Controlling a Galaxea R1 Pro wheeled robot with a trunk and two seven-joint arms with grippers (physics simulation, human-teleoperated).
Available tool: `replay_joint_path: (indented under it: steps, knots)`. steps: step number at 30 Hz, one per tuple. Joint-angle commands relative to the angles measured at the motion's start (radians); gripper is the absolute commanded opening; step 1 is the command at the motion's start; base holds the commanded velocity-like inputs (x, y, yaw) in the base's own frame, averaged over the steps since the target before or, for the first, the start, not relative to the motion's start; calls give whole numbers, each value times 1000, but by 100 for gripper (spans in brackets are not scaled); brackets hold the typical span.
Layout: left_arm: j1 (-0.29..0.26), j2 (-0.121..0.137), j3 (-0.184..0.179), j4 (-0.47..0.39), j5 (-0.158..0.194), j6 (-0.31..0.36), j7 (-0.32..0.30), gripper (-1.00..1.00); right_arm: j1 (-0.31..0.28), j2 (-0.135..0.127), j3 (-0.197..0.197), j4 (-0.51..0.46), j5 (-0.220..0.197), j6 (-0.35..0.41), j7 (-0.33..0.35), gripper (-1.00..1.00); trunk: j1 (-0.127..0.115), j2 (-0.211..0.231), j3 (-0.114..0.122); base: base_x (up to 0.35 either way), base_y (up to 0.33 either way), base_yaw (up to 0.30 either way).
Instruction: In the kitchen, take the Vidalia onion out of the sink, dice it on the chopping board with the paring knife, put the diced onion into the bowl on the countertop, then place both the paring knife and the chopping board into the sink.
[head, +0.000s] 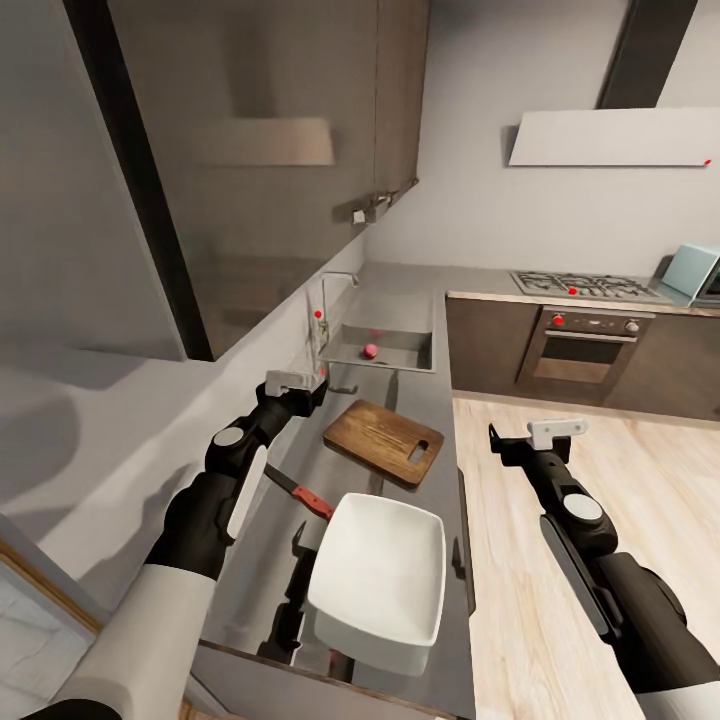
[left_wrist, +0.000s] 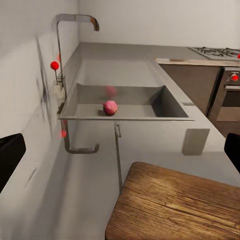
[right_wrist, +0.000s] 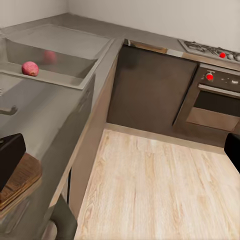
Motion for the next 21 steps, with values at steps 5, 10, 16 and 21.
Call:
replay_joint_path:
  steps: [5, 10, 16, 21]
  knots:
    - [-1, 0, 1, -1, -1, 6, -4, 100, -1, -1, 26, -1, -10, 6, -9, 100, 1, -2, -2, 0, 0, 0]
    - [-1, -2, 1, -2, -1, 6, -4, 100, -7, -1, 35, 0, -33, 17, 18, 100, 1, -2, -2, 0, 0, 0]
    - [-1, -2, 0, -2, 0, 6, -4, 100, -67, -1, -25, 75, -57, 113, 251, 100, 1, -2, -2, 0, 0, 0]
    - [-1, -2, 0, -2, -1, 6, -4, 100, -160, -1, -74, 91, -61, 269, 305, 100, 1, -2, -2, 0, 0, 0]
